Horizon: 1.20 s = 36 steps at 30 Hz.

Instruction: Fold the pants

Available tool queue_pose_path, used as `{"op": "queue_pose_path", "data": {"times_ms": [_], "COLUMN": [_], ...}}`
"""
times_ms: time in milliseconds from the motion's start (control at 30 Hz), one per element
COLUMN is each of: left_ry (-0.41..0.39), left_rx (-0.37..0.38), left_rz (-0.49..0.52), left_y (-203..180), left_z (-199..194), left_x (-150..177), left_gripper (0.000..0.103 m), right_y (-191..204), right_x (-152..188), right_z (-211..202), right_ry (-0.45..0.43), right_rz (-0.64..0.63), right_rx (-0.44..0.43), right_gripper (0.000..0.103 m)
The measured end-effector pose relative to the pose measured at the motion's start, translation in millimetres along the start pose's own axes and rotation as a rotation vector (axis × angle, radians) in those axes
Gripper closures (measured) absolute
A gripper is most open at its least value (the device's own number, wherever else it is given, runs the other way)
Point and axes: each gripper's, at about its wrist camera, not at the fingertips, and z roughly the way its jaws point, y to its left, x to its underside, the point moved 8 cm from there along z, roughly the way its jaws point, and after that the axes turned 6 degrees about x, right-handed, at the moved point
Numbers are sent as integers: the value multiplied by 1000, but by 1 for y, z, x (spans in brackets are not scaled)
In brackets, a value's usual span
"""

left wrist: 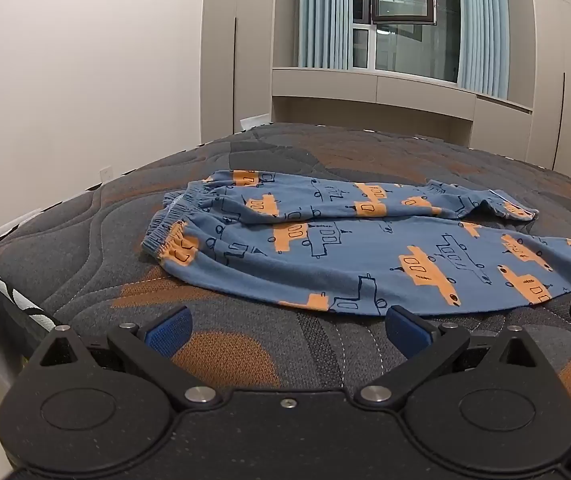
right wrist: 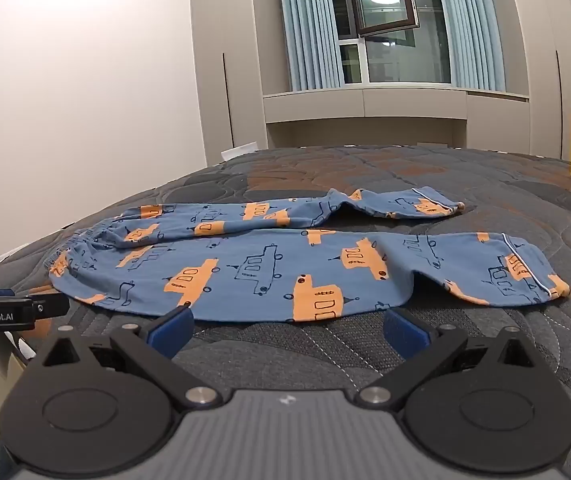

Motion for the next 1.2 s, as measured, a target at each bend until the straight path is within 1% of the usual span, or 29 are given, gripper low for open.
{"op": "queue_pose_path", "data": {"times_ms": [667, 1200], "left_ry": [1, 12], "left_rx": [-1, -1], "left_rz": [-2, -20], "left_y": [0, 0], "left_z": [-1, 2], "left_x": [1, 3], "left_gripper": [1, 1], "right_y": [-1, -4], "right_x": [2, 6], "right_z": [0, 4], "right_ry": [8, 44], "right_rz": [-4, -3], "right_rx": [4, 31], "right_gripper": [0, 0]}}
